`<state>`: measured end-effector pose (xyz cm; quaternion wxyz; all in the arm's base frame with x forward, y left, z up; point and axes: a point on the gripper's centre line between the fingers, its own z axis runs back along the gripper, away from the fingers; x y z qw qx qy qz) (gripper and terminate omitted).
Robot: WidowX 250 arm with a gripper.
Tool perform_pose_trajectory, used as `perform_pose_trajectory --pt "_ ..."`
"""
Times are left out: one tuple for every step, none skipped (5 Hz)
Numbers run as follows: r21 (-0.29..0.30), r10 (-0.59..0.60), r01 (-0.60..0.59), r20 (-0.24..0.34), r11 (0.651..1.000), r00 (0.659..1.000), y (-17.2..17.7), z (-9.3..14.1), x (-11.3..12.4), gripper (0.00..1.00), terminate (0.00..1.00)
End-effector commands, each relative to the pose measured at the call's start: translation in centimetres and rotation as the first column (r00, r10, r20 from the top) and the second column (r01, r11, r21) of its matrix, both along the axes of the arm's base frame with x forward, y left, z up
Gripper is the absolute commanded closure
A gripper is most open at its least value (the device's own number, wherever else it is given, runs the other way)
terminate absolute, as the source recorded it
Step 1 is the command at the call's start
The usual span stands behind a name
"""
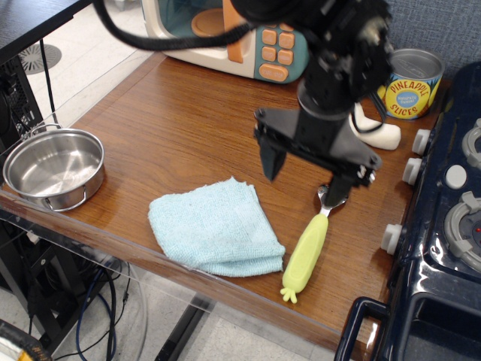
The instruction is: Move the spoon to the back left corner of the table
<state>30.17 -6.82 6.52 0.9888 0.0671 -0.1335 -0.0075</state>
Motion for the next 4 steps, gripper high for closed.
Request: perform_pose_trajectory --pt "0.058 0.03 -0.028 -0.027 0.998 0.999 -2.2 -1.8 -1.8 0.0 0.0" --pt "0.065 0.059 -0.056 -0.046 0.996 0.997 -1.7 -2.7 -1.9 0.0 0.0" --pt "0.07 0.08 -0.075 -0.077 0.995 0.994 -1.1 -3.8 -1.7 0.0 0.0" --pt "0.048 0.086 -0.082 -0.098 0.995 0.991 -0.7 -4.9 -1.4 0.0 0.0"
